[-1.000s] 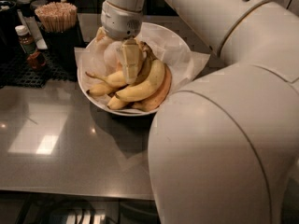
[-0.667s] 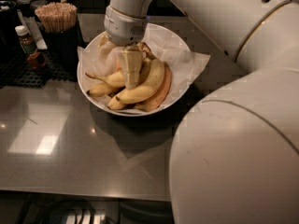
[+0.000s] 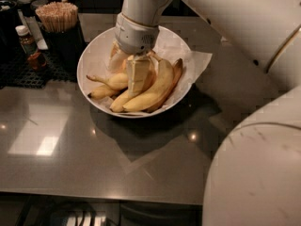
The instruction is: Pick banana from white bowl
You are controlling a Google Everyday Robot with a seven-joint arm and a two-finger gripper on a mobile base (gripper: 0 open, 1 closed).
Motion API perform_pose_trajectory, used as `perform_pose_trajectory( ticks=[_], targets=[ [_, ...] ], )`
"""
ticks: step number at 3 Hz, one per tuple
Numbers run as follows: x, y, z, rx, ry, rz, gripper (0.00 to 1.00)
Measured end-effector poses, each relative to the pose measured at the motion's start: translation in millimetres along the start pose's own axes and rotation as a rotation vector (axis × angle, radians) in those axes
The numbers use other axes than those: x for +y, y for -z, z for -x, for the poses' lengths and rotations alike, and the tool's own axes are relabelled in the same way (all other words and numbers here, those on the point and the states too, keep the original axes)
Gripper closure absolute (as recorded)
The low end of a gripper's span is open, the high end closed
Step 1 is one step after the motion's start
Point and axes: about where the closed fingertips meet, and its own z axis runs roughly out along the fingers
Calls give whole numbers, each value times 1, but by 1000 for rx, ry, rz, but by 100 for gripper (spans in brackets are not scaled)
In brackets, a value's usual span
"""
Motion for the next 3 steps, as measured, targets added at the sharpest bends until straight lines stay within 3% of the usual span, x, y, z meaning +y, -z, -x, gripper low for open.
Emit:
perform_pose_trajectory(
  ticks=[1,3],
  targets=[
    [9,4,-4,4,-22,-13,39],
    [24,21,-9,46,-86,-68,81]
  ],
)
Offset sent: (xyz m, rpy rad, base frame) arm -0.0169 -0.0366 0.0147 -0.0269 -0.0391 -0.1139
